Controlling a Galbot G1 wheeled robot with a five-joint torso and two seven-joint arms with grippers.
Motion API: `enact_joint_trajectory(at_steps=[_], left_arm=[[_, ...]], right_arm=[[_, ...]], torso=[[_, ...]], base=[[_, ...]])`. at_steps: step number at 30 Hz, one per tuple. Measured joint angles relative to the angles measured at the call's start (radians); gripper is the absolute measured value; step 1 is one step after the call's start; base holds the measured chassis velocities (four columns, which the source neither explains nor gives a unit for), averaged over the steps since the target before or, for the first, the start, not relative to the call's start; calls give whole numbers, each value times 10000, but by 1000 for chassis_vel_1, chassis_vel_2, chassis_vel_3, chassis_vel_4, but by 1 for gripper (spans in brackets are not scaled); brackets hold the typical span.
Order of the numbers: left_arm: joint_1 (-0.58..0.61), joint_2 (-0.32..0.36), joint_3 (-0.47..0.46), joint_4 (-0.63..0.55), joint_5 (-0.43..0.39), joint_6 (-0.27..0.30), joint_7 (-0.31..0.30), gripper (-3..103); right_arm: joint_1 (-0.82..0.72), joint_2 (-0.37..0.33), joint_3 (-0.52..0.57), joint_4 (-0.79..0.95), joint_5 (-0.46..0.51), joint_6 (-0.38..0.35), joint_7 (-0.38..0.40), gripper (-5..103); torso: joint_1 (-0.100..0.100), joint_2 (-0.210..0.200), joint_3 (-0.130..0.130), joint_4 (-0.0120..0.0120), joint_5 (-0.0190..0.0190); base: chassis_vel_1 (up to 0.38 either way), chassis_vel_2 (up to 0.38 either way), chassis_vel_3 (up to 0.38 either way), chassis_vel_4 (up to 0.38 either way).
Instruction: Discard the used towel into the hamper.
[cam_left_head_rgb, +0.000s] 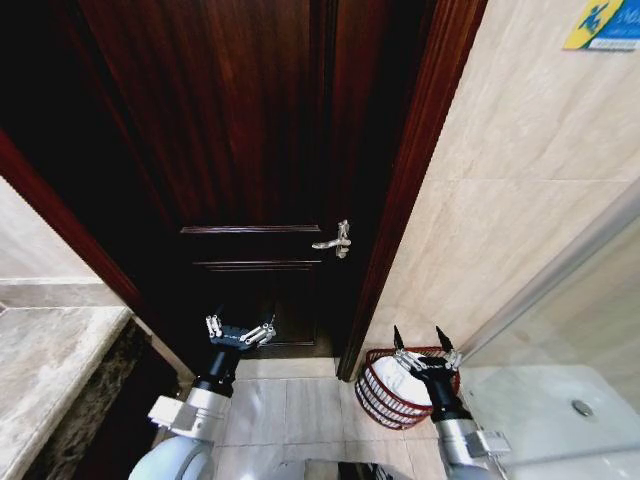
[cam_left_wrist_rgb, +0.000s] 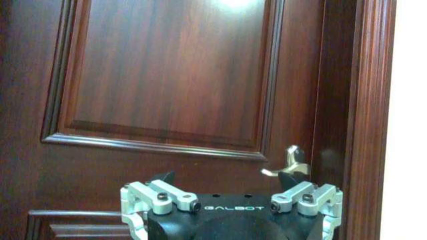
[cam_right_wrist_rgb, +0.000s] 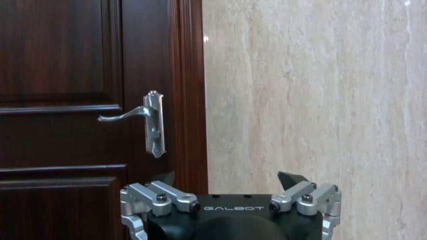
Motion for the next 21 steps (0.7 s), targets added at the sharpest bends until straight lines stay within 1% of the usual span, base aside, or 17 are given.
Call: enact_joint_trajectory(at_steps=[1,4,6,8,9,12,13,15,17,20,21], left_arm=[[0,0,0,0,0,0,0,100],[0,0,0,1,0,0,0,100],[0,0,0,0,0,0,0,100],[0,0,0,0,0,0,0,100],[0,0,0,0,0,0,0,100],[0,0,0,0,0,0,0,100],[0,0,0,0,0,0,0,100],[0,0,0,0,0,0,0,100],[0,0,0,1,0,0,0,100],[0,0,0,0,0,0,0,100],[0,0,0,0,0,0,0,100]], right_arm=[[0,0,0,0,0,0,0,100],[0,0,0,0,0,0,0,100],[0,0,0,0,0,0,0,100],[0,0,0,-1,0,0,0,100],[0,0,0,-1,0,0,0,100],[0,0,0,0,0,0,0,100],[0,0,0,0,0,0,0,100],[0,0,0,0,0,0,0,100],[0,0,0,0,0,0,0,100],[0,0,0,0,0,0,0,100],[0,0,0,0,0,0,0,100]], torso=[[0,0,0,0,0],[109,250,142,0,0],[134,308,175,0,0],[211,489,281,0,0],[211,489,281,0,0],[308,703,397,0,0],[308,703,397,0,0],[385,863,483,0,0],[403,905,507,0,0],[521,1170,653,0,0],[521,1170,653,0,0]], base=[[0,0,0,0],[0,0,0,0],[0,0,0,0],[0,0,0,0],[0,0,0,0],[0,0,0,0],[0,0,0,0],[0,0,0,0],[0,0,0,0],[0,0,0,0],[0,0,0,0]])
